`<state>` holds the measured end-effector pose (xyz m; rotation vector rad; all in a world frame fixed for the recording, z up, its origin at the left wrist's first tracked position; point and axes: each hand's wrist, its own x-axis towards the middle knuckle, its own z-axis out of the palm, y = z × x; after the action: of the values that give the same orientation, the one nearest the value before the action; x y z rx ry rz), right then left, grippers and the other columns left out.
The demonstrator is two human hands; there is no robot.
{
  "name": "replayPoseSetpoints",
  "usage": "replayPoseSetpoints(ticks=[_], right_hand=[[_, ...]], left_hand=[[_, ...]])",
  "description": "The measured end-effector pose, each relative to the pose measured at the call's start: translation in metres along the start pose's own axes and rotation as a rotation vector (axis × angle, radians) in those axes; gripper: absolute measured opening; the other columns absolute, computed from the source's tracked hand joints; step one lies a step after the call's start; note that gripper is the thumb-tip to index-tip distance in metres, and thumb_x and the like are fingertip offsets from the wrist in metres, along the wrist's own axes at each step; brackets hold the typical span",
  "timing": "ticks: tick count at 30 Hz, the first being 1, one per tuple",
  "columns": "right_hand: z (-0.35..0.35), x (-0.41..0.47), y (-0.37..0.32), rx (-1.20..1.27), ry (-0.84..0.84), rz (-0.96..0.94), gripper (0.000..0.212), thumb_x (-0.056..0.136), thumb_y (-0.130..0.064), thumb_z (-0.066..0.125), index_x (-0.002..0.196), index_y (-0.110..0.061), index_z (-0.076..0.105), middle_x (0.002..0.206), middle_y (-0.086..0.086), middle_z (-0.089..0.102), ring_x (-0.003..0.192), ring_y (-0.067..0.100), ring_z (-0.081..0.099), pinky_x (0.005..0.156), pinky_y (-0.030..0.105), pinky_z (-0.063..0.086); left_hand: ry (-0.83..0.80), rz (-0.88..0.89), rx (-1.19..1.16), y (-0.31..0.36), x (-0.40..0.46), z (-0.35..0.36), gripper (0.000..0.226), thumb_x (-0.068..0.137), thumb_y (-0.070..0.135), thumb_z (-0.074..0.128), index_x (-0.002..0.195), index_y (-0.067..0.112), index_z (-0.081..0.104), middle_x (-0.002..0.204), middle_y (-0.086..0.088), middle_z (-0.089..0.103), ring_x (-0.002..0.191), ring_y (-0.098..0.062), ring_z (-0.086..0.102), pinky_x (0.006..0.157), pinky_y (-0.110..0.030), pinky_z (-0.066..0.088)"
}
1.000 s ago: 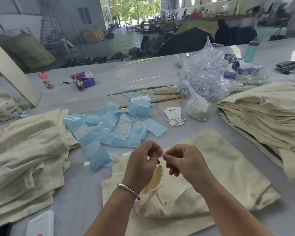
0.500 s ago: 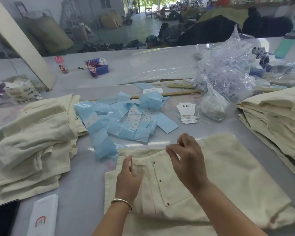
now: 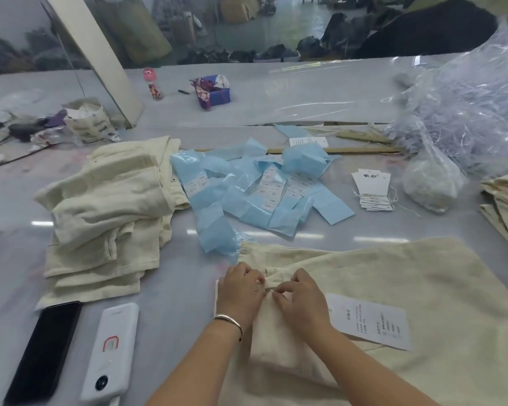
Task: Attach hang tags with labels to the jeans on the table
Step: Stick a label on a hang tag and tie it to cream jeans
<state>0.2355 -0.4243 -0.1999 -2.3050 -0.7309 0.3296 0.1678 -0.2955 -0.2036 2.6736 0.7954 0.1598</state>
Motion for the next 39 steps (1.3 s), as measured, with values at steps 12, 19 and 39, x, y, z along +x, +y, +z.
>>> replayPoseSetpoints(ticks=[12, 19, 39], right_hand=[[0.032, 0.005, -0.010, 0.056, 0.285, 0.171, 0.022, 0.086, -0.018, 0.063, 0.066, -0.010, 0.069, 0.075, -0.006, 0.039, 0.067, 0.016, 0.043, 0.052, 0.025, 0.027], [0.038, 0.002, -0.013, 0.184, 0.371, 0.175, 0.019, 0.084, -0.010, 0.070, 0.065, -0.006, 0.070, 0.068, -0.006, 0.040, 0.063, 0.020, 0.048, 0.054, 0.036, 0.039], [-0.055, -0.007, 0.023, -0.490, -0.165, 0.184, 0.058, 0.077, -0.020, 0.055, 0.130, -0.035, 0.041, 0.121, -0.011, 0.047, 0.120, 0.013, 0.044, 0.096, 0.033, 0.026]], left_hand=[[-0.110, -0.164, -0.708, 0.007, 0.006, -0.006, 0.025, 0.085, 0.013, 0.069, 0.065, 0.025, 0.062, 0.065, 0.011, 0.062, 0.064, -0.004, 0.053, 0.065, -0.017, 0.043], [-0.141, -0.410, -1.064, 0.007, 0.004, -0.010, 0.004, 0.080, 0.005, 0.075, 0.083, 0.008, 0.073, 0.071, -0.003, 0.070, 0.063, -0.007, 0.062, 0.063, -0.015, 0.049], [-0.032, -0.228, -1.112, 0.023, 0.005, -0.026, 0.016, 0.093, 0.003, 0.057, 0.084, 0.015, 0.060, 0.067, 0.001, 0.067, 0.049, -0.007, 0.057, 0.051, -0.014, 0.042]])
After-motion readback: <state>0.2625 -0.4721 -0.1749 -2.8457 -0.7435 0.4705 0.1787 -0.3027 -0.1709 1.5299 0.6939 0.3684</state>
